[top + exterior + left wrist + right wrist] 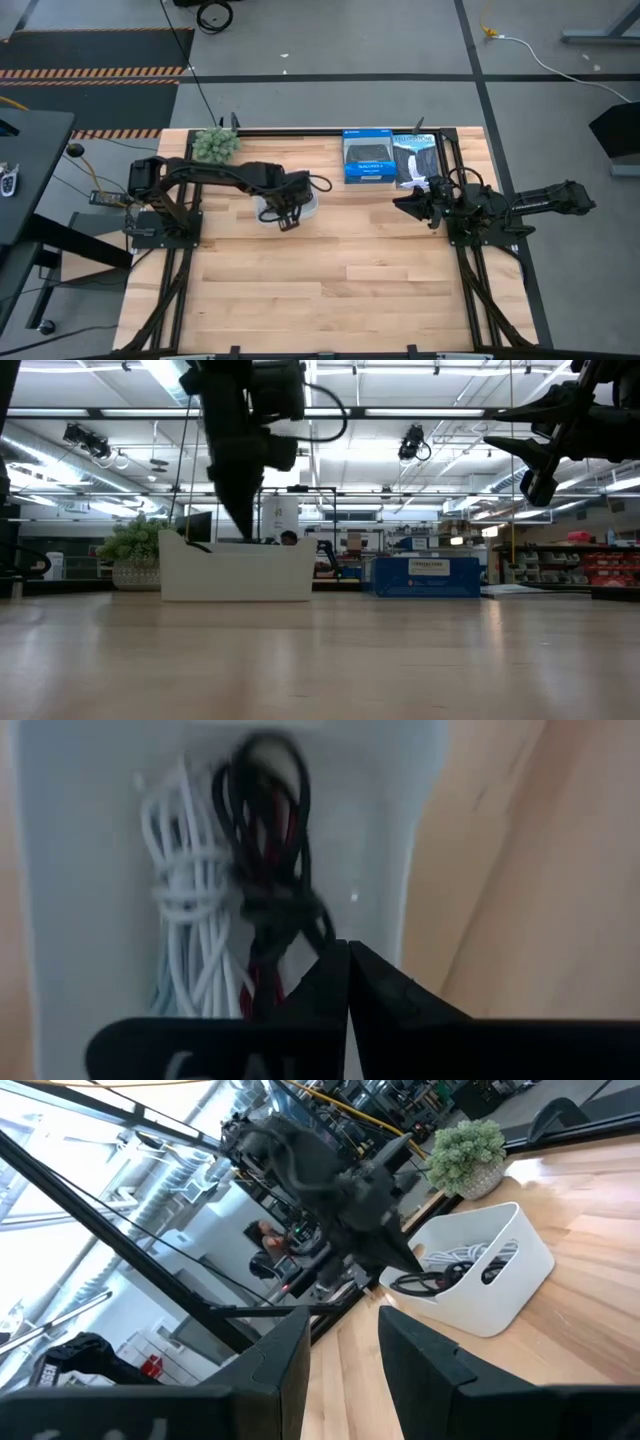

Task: Pick and place USB-C Cables
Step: Put the black cable charger into the white bin, then return to Home Position

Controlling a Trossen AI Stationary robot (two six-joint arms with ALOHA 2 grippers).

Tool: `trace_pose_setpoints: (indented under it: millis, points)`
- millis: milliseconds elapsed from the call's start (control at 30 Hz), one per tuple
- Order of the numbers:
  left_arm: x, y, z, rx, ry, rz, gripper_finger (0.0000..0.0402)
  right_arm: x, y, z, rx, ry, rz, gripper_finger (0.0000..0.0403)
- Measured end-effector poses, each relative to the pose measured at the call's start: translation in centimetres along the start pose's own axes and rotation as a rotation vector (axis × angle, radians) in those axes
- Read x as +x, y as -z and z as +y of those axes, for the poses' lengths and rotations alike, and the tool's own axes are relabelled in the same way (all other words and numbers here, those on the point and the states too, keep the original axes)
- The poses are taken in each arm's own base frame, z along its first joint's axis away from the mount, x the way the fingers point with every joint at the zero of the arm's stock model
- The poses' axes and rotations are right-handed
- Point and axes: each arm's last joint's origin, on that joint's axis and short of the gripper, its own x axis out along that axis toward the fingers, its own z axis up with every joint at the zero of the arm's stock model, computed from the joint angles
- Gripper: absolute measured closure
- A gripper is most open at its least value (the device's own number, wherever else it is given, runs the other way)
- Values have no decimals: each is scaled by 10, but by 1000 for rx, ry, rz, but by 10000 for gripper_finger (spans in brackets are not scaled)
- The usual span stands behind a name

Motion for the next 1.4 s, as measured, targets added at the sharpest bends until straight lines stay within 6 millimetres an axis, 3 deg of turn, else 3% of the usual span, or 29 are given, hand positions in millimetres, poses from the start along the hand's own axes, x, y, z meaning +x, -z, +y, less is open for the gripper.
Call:
trace_pose_setpoints:
  millis: [267,433,633,800,867,1000,1400]
  points:
    - [-45,-18,0,-23,37,-149,389,0,0,0,0,-2,-1,275]
    - [-77,-18,2,-36,65,-286,389,0,0,0,1,-5,-1,275]
    - [-127,-6,7,-30,105,-486,389,0,0,0,0,-4,0,275]
    - [-177,10,13,-44,150,-784,397,0,0,0,0,-3,-2,275]
    - [-187,21,16,-56,171,-892,396,0,-1,1,1,-7,-6,275]
    - [-186,48,21,-119,204,-1008,396,0,-1,1,1,-8,-5,275]
    - [-150,132,38,-364,273,-1264,400,0,0,1,1,-8,-5,275]
